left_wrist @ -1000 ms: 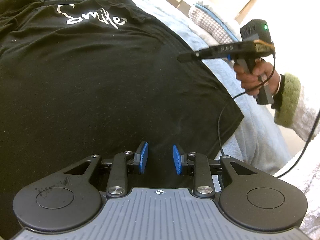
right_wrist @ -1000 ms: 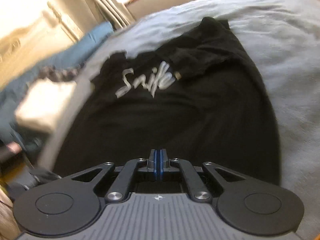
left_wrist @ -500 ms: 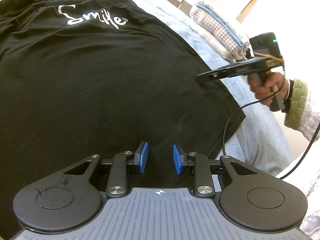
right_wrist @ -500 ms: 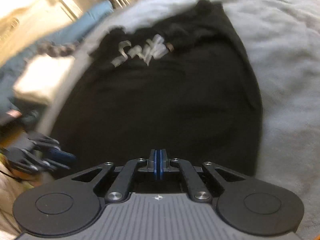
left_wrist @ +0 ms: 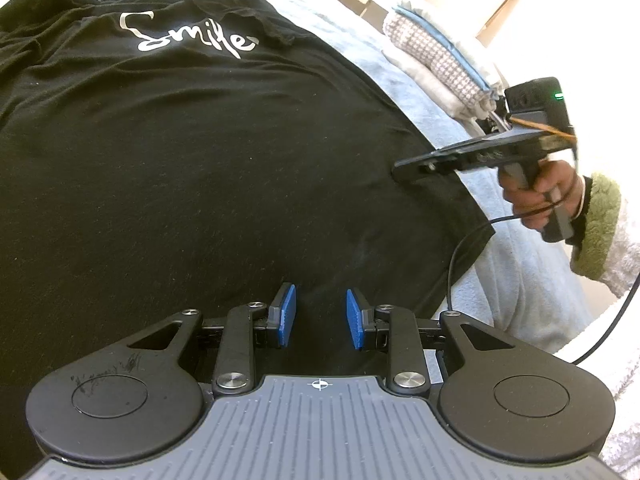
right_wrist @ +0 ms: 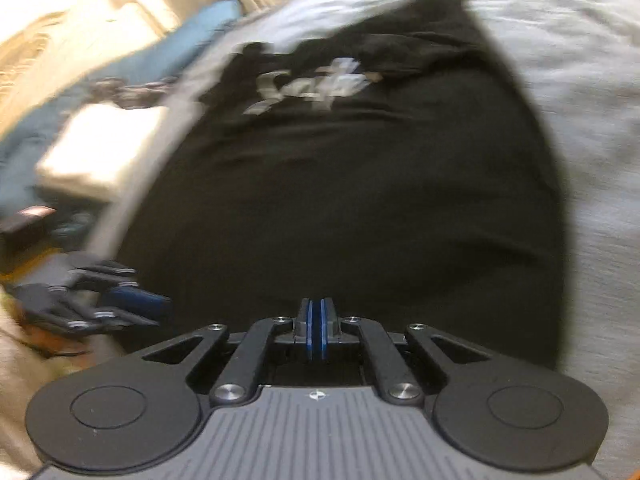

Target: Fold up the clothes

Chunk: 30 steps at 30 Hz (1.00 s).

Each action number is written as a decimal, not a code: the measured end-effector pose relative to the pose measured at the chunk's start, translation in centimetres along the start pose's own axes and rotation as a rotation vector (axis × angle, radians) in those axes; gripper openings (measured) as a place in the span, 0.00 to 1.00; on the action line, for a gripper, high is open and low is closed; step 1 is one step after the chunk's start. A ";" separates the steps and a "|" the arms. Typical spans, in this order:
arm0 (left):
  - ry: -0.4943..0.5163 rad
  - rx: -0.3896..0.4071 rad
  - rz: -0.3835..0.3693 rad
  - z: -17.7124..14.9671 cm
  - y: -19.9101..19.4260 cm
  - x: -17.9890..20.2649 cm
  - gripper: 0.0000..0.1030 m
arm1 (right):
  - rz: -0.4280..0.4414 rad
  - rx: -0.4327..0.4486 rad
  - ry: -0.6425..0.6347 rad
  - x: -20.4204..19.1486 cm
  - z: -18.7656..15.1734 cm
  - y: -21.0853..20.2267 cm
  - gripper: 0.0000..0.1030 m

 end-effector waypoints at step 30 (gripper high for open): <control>-0.037 -0.002 -0.010 -0.3 -0.5 -0.6 0.27 | -0.278 0.192 0.205 9.5 9.7 4.6 0.00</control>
Point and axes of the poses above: each gripper's, at about its wrist camera, not at the fingertips, and y roughly the way its jaws point, x to its right, z to its top, the point moved 9 cm from there along y, roughly the way its jaws point, and after that the axes turned 15 degrees about -y, right-handed, at the moved point
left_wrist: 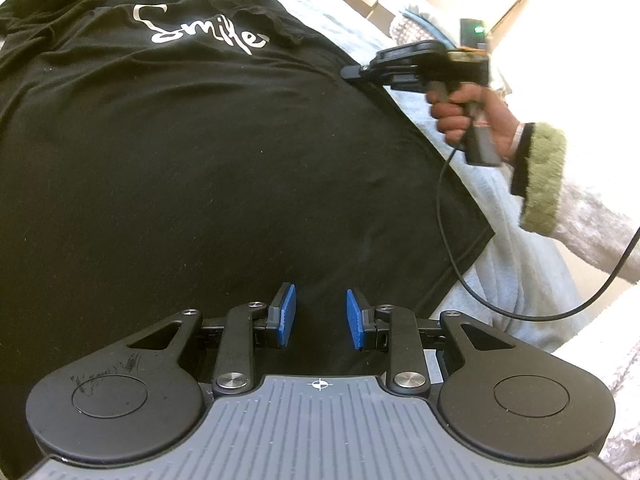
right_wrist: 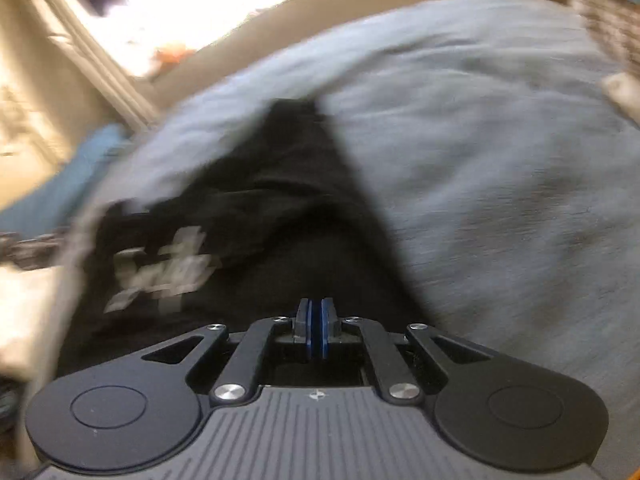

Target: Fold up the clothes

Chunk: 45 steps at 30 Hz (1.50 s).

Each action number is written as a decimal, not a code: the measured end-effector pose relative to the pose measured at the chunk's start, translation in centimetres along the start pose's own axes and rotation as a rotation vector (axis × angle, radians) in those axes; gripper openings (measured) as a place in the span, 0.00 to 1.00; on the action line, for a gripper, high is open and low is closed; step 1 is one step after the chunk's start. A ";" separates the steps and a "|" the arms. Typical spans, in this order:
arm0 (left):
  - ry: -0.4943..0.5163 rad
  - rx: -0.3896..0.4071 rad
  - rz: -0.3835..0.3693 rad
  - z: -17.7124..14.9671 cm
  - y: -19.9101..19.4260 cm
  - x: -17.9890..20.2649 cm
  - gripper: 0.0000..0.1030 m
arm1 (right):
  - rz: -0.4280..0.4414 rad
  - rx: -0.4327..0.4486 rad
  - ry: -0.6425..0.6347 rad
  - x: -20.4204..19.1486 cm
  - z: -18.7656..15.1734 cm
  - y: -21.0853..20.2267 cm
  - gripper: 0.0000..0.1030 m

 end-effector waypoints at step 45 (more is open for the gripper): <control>-0.082 0.123 0.032 0.1 -4.6 -5.3 0.29 | 0.513 -0.197 -1.010 -44.4 -6.0 8.0 0.04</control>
Point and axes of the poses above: each gripper's, at about its wrist camera, not at the fingertips, and y roughly the way its jaws point, x to its right, z to its top, the point moved 9 cm from there along y, roughly the way its jaws point, and after that the axes turned 15 degrees about -y, right-handed, at the moved point
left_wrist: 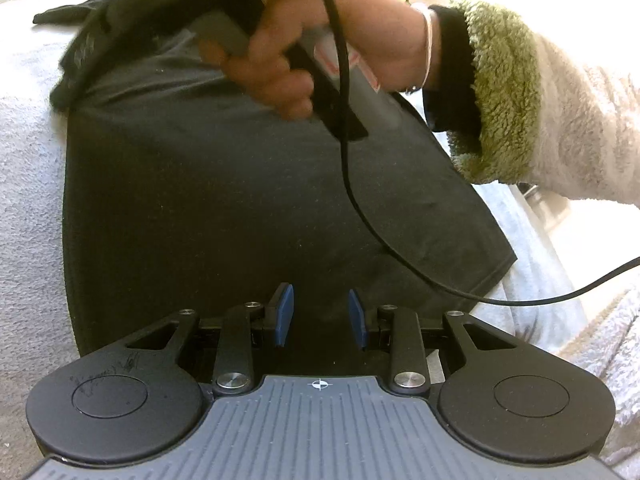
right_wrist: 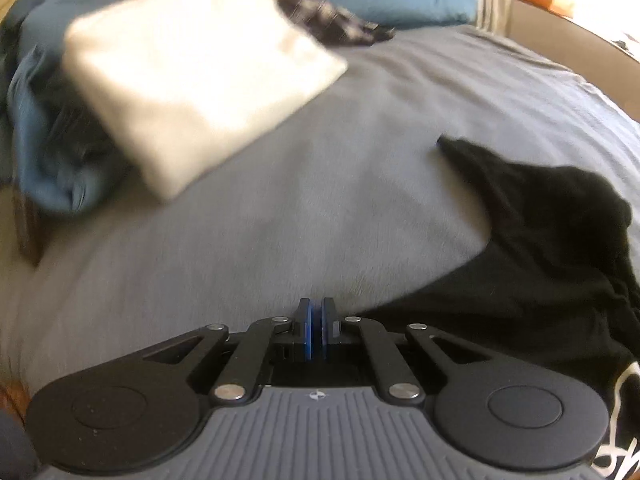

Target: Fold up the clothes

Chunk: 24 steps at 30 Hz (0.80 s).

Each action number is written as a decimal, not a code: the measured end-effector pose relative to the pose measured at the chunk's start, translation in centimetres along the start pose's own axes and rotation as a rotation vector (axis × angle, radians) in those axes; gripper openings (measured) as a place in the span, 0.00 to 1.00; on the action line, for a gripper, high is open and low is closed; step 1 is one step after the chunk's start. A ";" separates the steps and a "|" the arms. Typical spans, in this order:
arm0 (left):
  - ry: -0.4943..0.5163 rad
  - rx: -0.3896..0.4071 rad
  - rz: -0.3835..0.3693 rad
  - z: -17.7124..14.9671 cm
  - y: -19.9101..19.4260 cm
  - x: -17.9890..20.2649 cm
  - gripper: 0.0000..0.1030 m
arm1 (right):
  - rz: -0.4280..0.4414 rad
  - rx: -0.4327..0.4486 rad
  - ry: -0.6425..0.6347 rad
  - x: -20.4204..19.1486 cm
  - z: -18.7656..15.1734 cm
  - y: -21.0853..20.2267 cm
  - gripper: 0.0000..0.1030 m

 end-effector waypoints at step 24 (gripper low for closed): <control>-0.014 -0.004 -0.021 -0.3 0.0 -0.4 0.29 | 0.043 0.001 0.253 3.5 -4.0 -3.6 0.05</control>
Point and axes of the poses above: each gripper's, at about its wrist camera, not at the fingertips, and y roughly the way its jaws point, x to its right, z to its top, the point moved 9 cm from there along y, roughly the way its jaws point, and after that the axes turned 15 degrees about -y, right-handed, at the moved point
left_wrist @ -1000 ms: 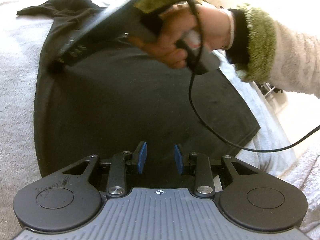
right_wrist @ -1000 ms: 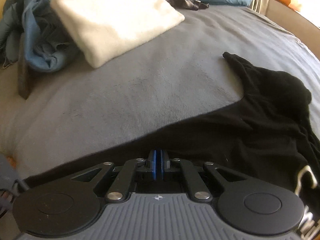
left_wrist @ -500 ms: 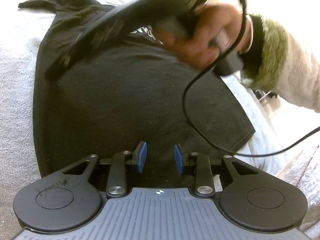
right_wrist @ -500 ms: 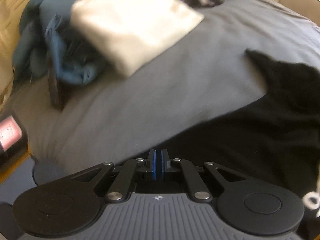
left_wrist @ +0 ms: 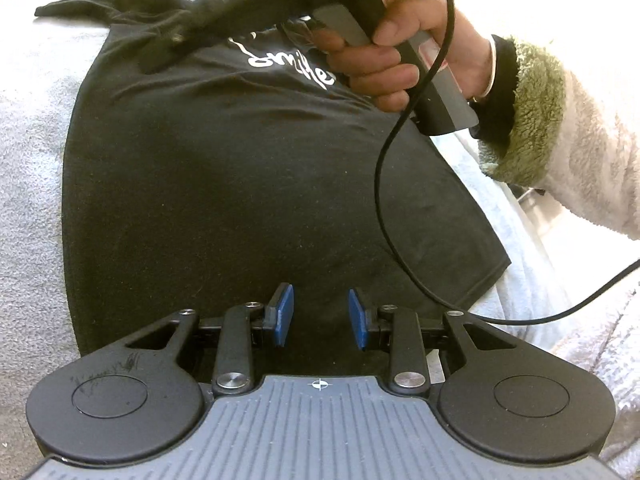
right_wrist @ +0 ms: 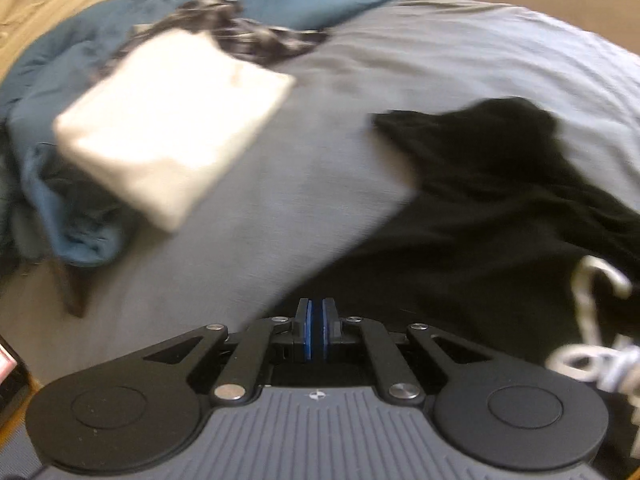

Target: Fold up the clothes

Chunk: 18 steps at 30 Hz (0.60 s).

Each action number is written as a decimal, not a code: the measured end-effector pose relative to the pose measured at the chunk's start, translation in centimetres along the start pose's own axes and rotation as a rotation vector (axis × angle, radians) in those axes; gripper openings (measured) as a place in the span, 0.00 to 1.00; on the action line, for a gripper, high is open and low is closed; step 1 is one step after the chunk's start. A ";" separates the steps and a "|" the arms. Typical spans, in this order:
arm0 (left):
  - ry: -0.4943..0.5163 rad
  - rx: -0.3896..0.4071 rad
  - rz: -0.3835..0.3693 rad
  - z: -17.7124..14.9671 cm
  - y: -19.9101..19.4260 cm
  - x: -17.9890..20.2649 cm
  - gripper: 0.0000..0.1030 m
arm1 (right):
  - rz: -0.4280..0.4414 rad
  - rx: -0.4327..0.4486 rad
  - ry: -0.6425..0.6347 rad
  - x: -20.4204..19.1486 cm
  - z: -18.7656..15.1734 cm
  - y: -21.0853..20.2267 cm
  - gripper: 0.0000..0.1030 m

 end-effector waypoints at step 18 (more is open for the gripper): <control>-0.023 0.001 -0.021 0.1 0.1 -0.3 0.29 | 0.164 0.301 0.540 9.0 2.1 -4.8 0.05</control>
Point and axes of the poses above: each gripper's, at about its wrist camera, not at the fingertips, and y roughly the way its jaws point, x to its right, z to its top, the point moved 9 cm from there along y, roughly the way its jaws point, and after that the axes turned 15 degrees about -y, right-handed, at the moved point
